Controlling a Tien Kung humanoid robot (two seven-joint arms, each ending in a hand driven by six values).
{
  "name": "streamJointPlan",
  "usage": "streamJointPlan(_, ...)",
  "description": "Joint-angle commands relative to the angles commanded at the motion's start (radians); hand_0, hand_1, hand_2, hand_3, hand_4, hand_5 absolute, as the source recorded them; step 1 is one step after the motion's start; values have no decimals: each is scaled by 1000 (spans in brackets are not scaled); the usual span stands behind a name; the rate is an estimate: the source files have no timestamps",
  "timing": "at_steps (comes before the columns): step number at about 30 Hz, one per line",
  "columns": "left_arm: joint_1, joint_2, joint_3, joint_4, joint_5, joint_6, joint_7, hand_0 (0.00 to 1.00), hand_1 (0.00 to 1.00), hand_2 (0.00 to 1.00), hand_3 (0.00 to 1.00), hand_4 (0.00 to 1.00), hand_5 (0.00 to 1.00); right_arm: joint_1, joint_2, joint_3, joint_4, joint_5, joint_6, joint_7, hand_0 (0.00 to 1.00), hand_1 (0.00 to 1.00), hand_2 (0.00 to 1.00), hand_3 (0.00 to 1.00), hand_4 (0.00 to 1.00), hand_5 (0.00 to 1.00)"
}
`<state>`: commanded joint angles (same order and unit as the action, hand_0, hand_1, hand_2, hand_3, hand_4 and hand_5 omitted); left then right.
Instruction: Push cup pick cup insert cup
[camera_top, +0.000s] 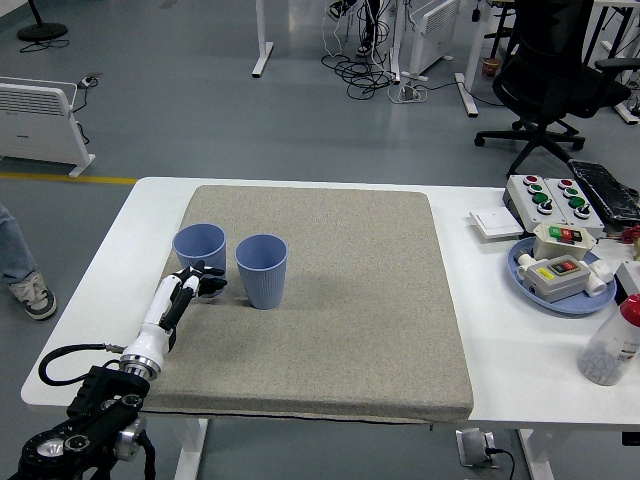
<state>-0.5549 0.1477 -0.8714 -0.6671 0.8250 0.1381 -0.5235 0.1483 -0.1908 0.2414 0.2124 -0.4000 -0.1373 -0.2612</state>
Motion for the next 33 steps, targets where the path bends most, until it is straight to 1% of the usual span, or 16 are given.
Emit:
streamJointPlan(4, -17, -6, 10, 31, -18, -3, -1, 691, 627, 558, 565, 532, 998, -3, 0, 3, 0, -5, 0, -1, 709, 605, 687, 619, 193, 540)
streamJointPlan(12, -51, -9, 39, 88, -62, -8, -7, 689, 626, 558, 562, 529, 998, -9, 1, 9, 1, -15, 1, -5, 709, 605, 688, 620, 192, 540)
streamJointPlan(17, -70, -21, 41, 123, -88, -12, -11, 688, 625, 555, 559, 529, 998, -13, 1, 15, 1, -25, 2, -8, 709, 606, 688, 620, 193, 540)
streamJointPlan(24, -91, -31, 53, 152, -104, -14, -15, 687, 624, 554, 558, 526, 998, -16, 2, 17, 2, -29, 2, -9, 709, 606, 688, 620, 193, 540)
streamJointPlan(33, -123, -31, 76, 188, -125, -17, -19, 684, 623, 551, 556, 523, 998, -13, 2, 15, 2, -29, 4, -9, 709, 606, 689, 620, 194, 540)
